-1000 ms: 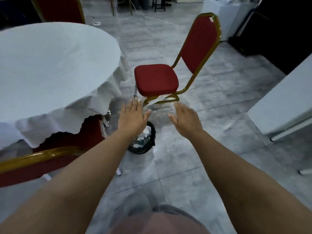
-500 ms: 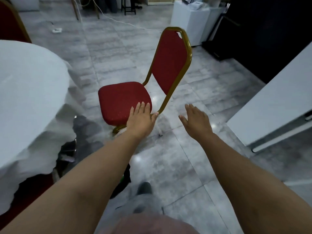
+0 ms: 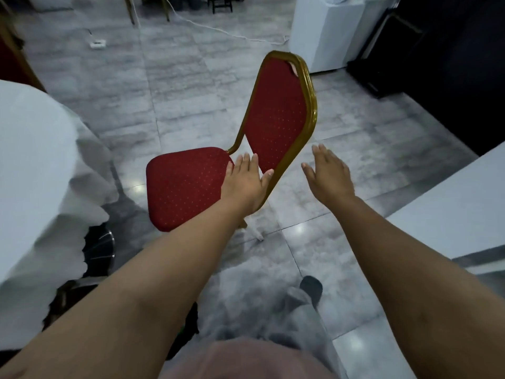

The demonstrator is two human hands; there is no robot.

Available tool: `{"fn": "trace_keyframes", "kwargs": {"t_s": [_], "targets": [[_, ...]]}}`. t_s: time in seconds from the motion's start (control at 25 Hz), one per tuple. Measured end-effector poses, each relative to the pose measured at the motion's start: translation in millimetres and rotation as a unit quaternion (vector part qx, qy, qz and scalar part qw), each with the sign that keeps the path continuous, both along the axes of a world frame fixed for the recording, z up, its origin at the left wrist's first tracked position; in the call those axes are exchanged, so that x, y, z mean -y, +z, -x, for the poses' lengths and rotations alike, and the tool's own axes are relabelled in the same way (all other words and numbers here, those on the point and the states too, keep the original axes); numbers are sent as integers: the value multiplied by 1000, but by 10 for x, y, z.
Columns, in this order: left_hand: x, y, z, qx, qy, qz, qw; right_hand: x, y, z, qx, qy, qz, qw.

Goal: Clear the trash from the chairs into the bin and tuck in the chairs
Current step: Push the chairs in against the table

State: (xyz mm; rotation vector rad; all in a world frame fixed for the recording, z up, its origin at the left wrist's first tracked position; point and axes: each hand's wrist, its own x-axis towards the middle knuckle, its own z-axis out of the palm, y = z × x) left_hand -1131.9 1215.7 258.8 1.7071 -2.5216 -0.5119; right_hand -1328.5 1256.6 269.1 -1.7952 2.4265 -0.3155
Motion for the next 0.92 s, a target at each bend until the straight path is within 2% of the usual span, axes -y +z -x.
{"fn": "trace_keyframes", "kwargs": {"t_s": [0.28,0.44,0.64,0.92], "targets": [[728,-26,1031,-20,111,-13,994,1310,117,906,12,106,26,994],[1113,4,1684,-65,181,-14,981,2019,217,1337,4,188,13,982],[1456,11,2182,-107,207,13,972,2625,180,1587,36,257,17,966],[1909,22,2469,-141,215,88,962,3204,157,1643,81,303,44,948]]}}
